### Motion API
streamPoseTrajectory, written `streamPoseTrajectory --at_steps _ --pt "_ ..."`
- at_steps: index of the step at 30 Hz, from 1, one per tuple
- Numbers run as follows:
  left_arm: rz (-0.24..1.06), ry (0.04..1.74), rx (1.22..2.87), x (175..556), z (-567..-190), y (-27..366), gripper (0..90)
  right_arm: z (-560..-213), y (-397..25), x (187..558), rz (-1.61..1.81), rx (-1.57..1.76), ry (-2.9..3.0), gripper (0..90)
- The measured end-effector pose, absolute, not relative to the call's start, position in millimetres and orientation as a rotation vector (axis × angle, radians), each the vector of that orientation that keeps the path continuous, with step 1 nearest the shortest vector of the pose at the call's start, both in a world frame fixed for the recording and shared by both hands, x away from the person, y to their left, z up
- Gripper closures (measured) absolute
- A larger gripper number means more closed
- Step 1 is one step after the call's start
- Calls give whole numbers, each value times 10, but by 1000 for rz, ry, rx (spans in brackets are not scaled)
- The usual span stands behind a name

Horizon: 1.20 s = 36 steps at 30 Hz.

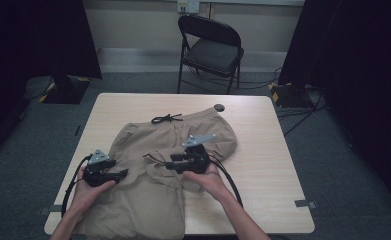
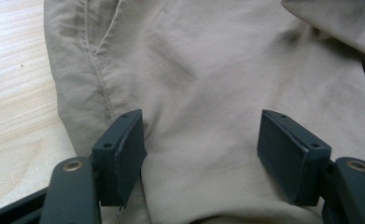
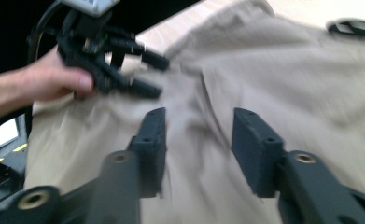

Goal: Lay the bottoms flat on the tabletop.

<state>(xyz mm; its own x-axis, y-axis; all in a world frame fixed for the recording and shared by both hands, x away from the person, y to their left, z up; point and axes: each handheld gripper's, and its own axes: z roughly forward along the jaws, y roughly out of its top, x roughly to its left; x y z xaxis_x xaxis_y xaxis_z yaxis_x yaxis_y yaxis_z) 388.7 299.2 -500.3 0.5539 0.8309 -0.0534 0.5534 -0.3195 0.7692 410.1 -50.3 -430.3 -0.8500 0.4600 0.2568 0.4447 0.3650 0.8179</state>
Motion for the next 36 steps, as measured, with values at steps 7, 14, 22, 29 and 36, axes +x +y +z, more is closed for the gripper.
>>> streamPoseTrajectory --at_steps 7,14,22,29,36 --pt "454 1114 2014 3887 -5003 2994 317 -4606 -1055 3788 1403 916 2592 645" --pt "457 1112 2017 3887 -5003 2993 317 -4853 -1218 3717 1326 937 2642 515" --pt "450 1117 2005 3887 -5006 2992 317 -4929 -1177 3681 1237 852 2639 547" --pt "451 1115 2010 3887 -5004 2992 317 -4832 -1176 3676 1290 875 2620 839" --pt "451 1116 2011 3885 -5006 2986 316 -4343 -1197 3976 1619 939 2446 847"
